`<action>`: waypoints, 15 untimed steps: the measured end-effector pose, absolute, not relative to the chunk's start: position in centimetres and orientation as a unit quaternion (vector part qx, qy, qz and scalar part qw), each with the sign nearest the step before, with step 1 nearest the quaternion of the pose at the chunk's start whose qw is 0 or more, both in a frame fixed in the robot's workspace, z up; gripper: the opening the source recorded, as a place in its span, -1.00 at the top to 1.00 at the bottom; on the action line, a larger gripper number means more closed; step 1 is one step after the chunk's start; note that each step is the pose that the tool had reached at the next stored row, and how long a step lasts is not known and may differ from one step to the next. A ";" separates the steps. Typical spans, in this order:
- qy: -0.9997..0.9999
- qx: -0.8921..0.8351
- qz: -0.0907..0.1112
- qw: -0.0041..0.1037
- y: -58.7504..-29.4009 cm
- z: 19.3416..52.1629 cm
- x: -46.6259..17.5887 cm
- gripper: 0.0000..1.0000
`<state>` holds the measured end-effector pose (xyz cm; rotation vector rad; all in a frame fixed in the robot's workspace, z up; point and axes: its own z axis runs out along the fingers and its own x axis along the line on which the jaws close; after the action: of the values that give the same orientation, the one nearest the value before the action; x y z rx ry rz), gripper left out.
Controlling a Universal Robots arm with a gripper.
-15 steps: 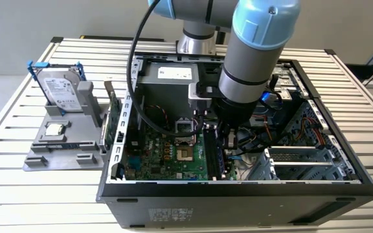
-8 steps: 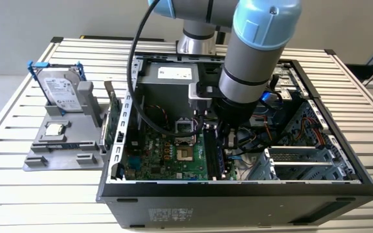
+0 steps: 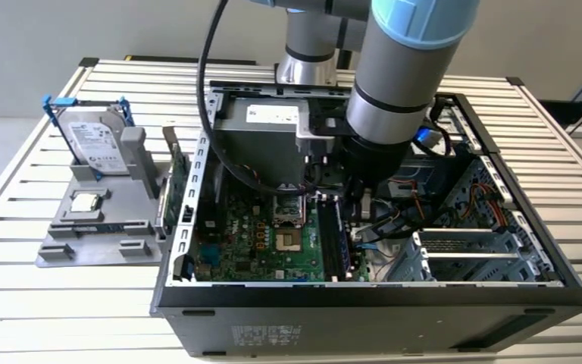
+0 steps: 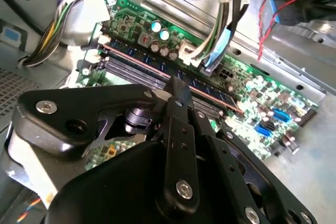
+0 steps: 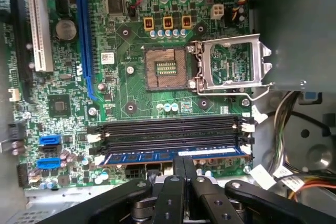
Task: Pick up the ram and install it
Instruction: 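Press down the ram until it locks into place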
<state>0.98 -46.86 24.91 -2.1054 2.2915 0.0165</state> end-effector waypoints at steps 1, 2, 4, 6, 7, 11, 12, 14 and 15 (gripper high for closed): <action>0.736 -0.676 0.005 0.015 -46.9 25.2 1.0 1.00; 0.736 -0.676 0.005 0.015 -46.9 25.5 1.0 1.00; 0.736 -0.677 0.005 0.015 -46.9 26.0 1.0 1.00; 0.736 -0.677 0.005 0.015 -46.9 26.5 1.0 1.00; 0.736 -0.676 0.005 0.015 -46.9 26.7 1.0 1.00; 0.736 -0.676 0.005 0.015 -46.9 27.4 1.0 1.00; 0.736 -0.676 0.005 0.015 -46.9 27.6 1.0 1.00; 0.736 -0.677 0.005 0.015 -46.9 27.8 1.0 1.00; 0.736 -0.676 0.005 0.015 -46.9 27.9 1.0 1.00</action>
<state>0.98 -46.86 27.93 -2.1054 2.2915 0.0165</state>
